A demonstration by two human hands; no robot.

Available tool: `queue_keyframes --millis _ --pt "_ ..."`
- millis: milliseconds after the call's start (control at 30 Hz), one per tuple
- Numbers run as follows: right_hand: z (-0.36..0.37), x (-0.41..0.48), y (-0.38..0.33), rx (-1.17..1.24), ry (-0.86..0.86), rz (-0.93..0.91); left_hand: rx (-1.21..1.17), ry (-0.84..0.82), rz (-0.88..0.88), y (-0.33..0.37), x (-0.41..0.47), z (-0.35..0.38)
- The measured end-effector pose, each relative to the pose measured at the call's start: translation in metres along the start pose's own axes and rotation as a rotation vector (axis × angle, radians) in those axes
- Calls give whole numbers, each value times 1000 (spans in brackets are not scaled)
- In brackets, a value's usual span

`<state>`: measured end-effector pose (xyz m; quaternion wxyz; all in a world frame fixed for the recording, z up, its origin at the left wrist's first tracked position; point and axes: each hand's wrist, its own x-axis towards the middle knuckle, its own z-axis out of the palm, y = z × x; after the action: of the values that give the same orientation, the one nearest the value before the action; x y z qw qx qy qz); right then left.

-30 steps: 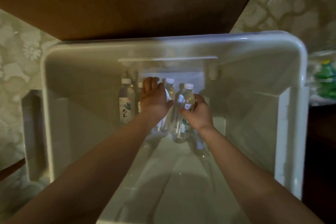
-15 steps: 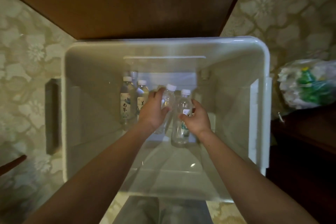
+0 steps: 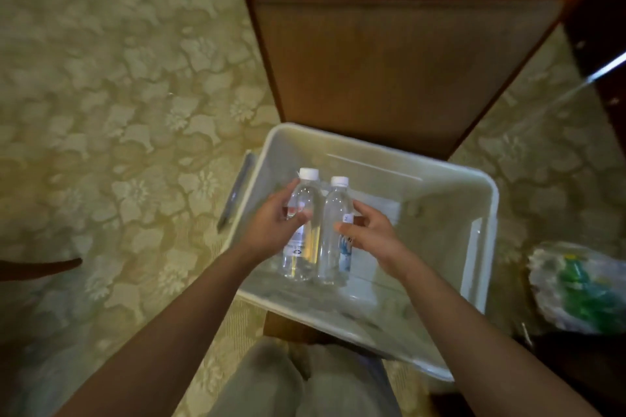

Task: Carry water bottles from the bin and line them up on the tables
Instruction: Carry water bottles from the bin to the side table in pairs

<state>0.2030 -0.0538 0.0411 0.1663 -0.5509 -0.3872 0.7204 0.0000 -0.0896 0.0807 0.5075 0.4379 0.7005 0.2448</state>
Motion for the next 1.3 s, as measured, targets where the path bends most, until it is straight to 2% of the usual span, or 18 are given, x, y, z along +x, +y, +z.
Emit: queue_keyframes --millis 233,367,633,967,1067,1300 --pt "51 -28 -63 -5 -248 43 -250 112 40 19 -69 -66" --pt "102 -47 -94 4 -375 65 -385 254 40 19 -117 -104" --pt "203 -89 -112 -292 -546 -79 -514 474 -15 -10 -217 -156" --pt "338 -187 -48 -499 -844 -103 -940 766 -69 -104 -380 -146" --pt "371 -221 -19 -548 -900 -125 -1012 857 -54 -131 -435 -137" --pt "441 -308 50 -633 -1019 -132 -1134 1181 -104 -183 -570 -107"
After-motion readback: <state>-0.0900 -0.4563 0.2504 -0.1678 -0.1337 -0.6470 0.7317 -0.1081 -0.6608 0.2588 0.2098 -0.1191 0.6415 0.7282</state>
